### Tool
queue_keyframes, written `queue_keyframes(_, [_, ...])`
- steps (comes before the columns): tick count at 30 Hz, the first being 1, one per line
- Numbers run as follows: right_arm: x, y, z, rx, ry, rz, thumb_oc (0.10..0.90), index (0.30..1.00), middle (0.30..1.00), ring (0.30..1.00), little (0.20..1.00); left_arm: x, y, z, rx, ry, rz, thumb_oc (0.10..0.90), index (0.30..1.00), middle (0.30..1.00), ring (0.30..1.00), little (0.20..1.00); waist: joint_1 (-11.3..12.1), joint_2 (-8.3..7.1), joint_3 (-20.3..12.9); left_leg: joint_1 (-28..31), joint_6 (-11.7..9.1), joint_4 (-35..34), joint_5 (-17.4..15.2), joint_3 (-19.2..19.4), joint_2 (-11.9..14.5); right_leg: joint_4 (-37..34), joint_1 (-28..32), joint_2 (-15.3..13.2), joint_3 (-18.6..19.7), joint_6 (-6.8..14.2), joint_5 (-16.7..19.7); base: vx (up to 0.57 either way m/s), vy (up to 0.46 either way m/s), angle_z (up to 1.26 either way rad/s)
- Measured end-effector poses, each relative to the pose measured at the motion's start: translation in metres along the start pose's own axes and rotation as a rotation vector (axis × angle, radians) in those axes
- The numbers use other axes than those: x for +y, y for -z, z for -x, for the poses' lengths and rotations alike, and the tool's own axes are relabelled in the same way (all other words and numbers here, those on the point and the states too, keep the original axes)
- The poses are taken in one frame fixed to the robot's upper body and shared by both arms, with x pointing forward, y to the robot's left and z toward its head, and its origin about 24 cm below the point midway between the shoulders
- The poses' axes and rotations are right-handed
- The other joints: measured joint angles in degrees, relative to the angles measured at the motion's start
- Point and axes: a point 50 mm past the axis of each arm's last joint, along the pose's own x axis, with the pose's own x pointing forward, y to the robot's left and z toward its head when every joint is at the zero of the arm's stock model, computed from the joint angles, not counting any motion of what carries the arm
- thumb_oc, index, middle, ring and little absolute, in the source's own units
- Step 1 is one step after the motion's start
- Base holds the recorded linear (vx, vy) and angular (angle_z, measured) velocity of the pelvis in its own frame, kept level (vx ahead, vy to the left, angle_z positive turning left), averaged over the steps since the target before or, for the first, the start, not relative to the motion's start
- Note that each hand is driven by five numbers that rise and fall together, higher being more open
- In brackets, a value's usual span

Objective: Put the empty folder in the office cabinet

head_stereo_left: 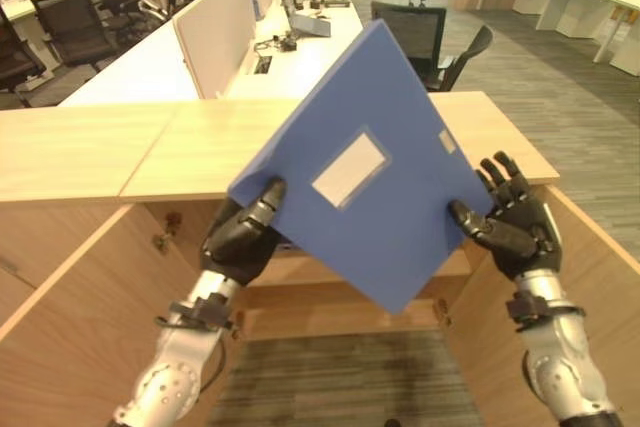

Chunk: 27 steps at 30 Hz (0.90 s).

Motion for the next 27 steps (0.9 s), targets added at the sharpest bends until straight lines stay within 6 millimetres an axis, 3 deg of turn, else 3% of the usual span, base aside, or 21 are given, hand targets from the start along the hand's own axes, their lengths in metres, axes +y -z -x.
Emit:
queue_keyframes(10, [-0.007, -0.011, -0.002, -0.015, 0.012, 0.129, 0.8, 0.9, 0.9, 0.9, 0.9, 0.003, -0.012, 0.0, 0.039, 0.007, -0.169, 0.4, 0.3, 0.3, 0.3, 0.3, 0.1, 0.03, 0.1, 0.0, 0.0, 0.0, -0.1, 0.0, 0.0, 0.0, 0.0, 0.0, 0.0, 0.0, -0.2, 0.0, 0.0, 0.0])
queue_keyframes(16, [-0.002, -0.014, -0.01, 0.035, -0.124, 0.189, 0.8, 0.9, 0.9, 0.9, 0.9, 0.001, -0.021, -0.008, 0.177, 0.097, -0.296, 0.4, 0.3, 0.3, 0.3, 0.3, 0.1, 0.03, 0.3, 0.0, 0.0, 0.0, -0.1, 0.0, 0.0, 0.0, 0.0, 0.0, 0.0, 0.0, -0.2, 0.0, 0.0, 0.0])
queue_keyframes(20, [-0.001, -0.003, -0.01, 0.155, -0.2, 0.186, 0.8, 0.9, 0.9, 0.9, 0.9, -0.001, -0.026, -0.026, 0.218, 0.134, -0.362, 0.4, 0.3, 0.3, 0.3, 0.3, 0.9, -0.12, 0.3, 0.0, 0.0, 0.2, 0.0, 0.0, 0.0, 0.0, 0.0, 0.1, 0.0, 0.0, -0.1, 0.0, 0.0, 0.0])
queue_keyframes(27, [0.005, 0.036, 0.005, 0.468, -0.377, 0.2, 0.8, 0.9, 0.9, 0.9, 0.9, -0.003, -0.028, -0.033, 0.352, 0.183, -0.472, 0.4, 0.3, 0.3, 0.3, 0.3, 1.2, -0.53, 0.5, 0.0, -0.1, 0.2, 0.0, 0.0, 0.0, 0.0, 0.1, 0.1, -0.1, 0.0, -0.2, 0.0, 0.0, 0.0])
